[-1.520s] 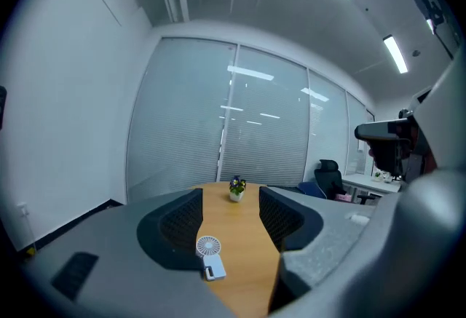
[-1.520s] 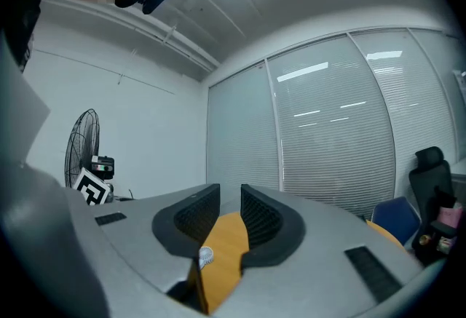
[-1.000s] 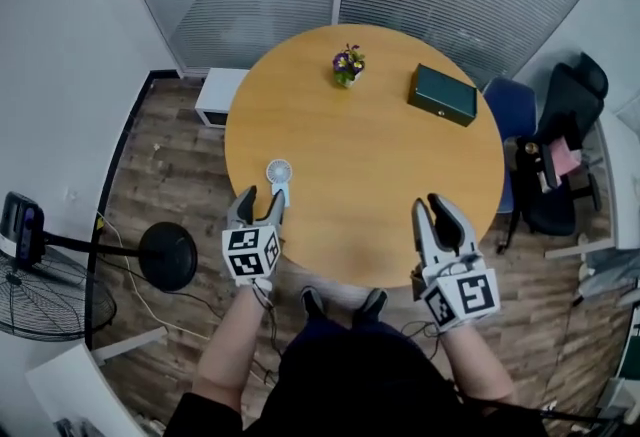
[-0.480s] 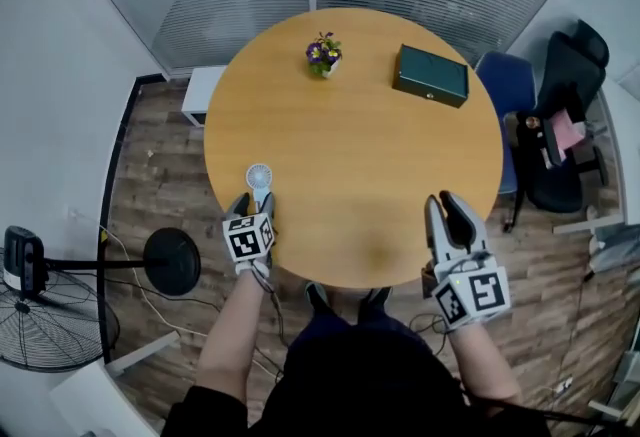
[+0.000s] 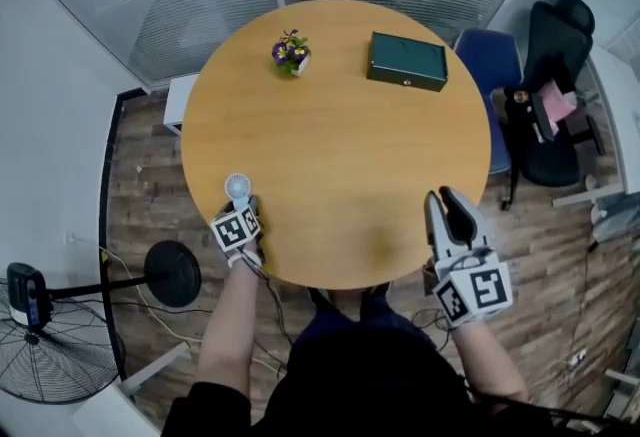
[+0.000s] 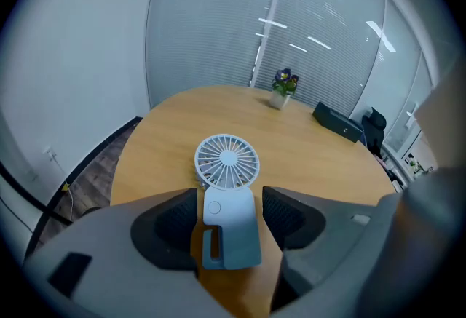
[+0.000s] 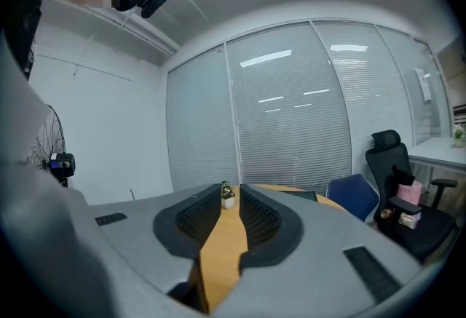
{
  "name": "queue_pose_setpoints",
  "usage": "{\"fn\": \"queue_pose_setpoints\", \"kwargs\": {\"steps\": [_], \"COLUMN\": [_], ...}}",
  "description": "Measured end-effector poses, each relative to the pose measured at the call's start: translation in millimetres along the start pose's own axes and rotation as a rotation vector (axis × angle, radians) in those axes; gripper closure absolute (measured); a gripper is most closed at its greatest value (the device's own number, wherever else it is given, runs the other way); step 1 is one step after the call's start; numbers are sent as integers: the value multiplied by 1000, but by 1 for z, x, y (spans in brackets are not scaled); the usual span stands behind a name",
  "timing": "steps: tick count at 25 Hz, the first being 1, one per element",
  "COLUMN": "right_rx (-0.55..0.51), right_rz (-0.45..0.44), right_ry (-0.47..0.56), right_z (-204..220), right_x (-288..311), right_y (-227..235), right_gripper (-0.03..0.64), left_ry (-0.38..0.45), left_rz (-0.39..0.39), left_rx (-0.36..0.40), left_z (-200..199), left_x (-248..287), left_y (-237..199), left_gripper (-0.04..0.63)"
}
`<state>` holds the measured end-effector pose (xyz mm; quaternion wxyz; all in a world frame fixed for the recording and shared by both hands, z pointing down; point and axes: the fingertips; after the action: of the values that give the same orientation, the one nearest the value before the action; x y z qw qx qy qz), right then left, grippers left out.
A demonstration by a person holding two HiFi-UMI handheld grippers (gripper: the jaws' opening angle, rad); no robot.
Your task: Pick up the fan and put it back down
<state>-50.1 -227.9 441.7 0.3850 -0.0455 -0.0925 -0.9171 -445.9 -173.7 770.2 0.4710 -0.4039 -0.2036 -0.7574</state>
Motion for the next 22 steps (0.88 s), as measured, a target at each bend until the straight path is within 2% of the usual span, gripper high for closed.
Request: {"fn": "queue_pose_setpoints", "kwargs": {"steps": [10,14,18,22], "right_rx": [3,2,1,3], "right_rz": [29,22,23,26], "right_ry": [3,12,18,19], "right_z": [1,-2,-5,-4], "right_x": [-10,-13,-20,-25], "right_y": [21,22,21,20], "right_gripper": [534,534,534,535], "left_ry": [-28,-26,-35,-24], "left_rz": [-71,-99,-83,-28], "left_rx": [18,35,28,0], "left_z": [9,10,13,14], "left_x": [11,8,4,0], "left_y": [0,-3,-2,1], "left_gripper": [328,376,380,381]}}
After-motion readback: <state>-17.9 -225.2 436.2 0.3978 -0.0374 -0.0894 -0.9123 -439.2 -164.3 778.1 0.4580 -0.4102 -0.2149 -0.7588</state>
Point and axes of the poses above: the fingertips, and each gripper's own axes: x forward along the fingers, y to its right, z out of its underside, and after that the axes turned 9 degrees about -z, right-handed
